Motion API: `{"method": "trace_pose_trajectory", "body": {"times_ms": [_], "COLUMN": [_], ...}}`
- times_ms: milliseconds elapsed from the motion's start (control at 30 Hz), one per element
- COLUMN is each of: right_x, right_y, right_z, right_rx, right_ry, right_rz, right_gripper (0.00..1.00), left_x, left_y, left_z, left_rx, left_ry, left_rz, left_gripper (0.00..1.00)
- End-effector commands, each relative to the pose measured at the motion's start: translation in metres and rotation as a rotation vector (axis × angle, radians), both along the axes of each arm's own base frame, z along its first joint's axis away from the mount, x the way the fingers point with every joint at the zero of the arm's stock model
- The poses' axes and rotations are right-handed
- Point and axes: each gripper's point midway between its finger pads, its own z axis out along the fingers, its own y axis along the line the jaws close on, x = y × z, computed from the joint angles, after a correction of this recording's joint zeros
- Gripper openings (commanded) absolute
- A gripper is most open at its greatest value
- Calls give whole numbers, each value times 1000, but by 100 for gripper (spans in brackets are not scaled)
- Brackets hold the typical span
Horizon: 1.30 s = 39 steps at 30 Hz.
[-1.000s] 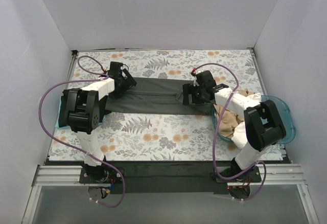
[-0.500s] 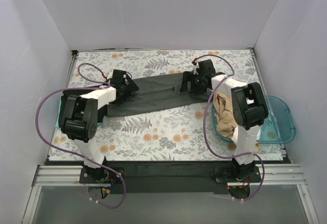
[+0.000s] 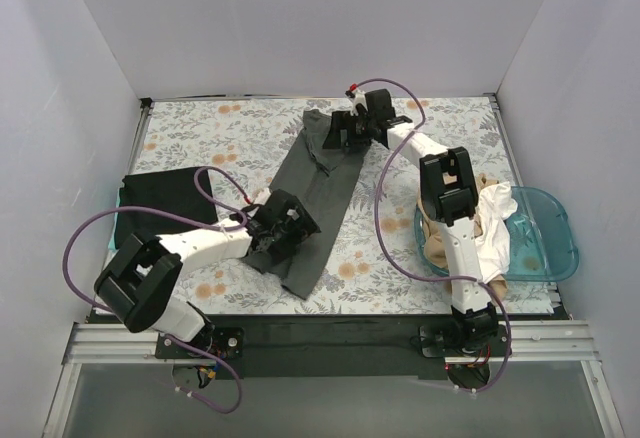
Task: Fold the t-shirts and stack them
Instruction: Fold the tshirt
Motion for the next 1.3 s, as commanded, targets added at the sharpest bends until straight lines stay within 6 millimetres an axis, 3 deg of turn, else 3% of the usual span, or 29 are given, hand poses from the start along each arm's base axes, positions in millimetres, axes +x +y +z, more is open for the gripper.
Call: {"method": "trace_pose_trajectory", "body": {"times_ms": [0,67,100,167,333,433,467,533,567,633,667,733,767,800,833,867,900,933,967,1000,1033,1067,1100,1133,1167,1233,1267], "right_x": [-4,0,8,16,29,24,22,17,12,1,-10,-27,-37,-53,-66,-80,-100,-115,-130,-142,-174,-186,-205,-238,-251,-293,-311], "right_y": [28,37,42,44,42,43,43,40,38,33,29,24,16,7,4,-7,-17,-21,-29,-33,-45,-46,-49,-45,-49,-33,-39], "right_z": [-21,-30,-20,-21,0,25,47,67,93,114,136,146,177,153,153,171,142,134,153,150,105,128,117,89,93,79,63], "right_rx": [-8,7,24,29,32,50,59,53,56,38,37,12,5,-36,-53,-63,-102,-113,-97,-89,-135,-82,-72,-98,-107,-124,-152], "right_ry": [44,58,30,23,-48,-77,-103,-125,-158,-179,-202,-210,-265,-211,-211,-237,-172,-160,-194,-185,-94,-164,-135,-91,-124,-110,-88], "right_rz": [41,37,29,-1,-31,-4,2,11,12,29,29,33,16,10,12,-21,-25,-23,-47,-65,-67,-76,-81,-35,-54,17,13], "right_gripper": [98,98,98,98,98,98,98,98,98,98,98,98,98,98,98,98,98,98,98,98,98,98,98,98,98,98,98], "left_x": [-81,-83,-85,-87,-87,-83,-83,-76,-78,-80,-82,-88,-89,-90,-94,-94,-96,-102,-105,-108,-110,-112,-116,-118,-117,-120,-120], "left_y": [1,-19,-26,-46,-71,-77,-79,-80,-77,-77,-76,-67,-61,-53,-35,-18,-5,13,30,38,45,55,67,74,78,81,85], "left_z": [-44,-33,-30,-19,0,18,26,42,45,59,63,71,71,71,70,66,63,66,57,55,62,57,49,44,47,36,34], "left_rx": [54,37,30,18,9,26,24,30,45,56,60,78,95,109,153,188,215,237,269,273,235,240,249,248,211,202,199], "left_ry": [301,278,274,236,182,122,95,41,35,-6,-15,-33,-39,-45,-39,-40,-36,-35,-28,-29,-47,-41,-36,-37,-51,-49,-49], "left_rz": [96,67,55,3,-65,-76,-83,-75,-77,-101,-111,-126,-123,-122,-98,-44,-24,-2,21,25,33,53,78,86,96,64,71], "left_gripper": [93,93,93,93,93,93,94,94,94,94,95,95,95,95,95,96,96,96,96,97,97,97,97,97,97,97,97]}}
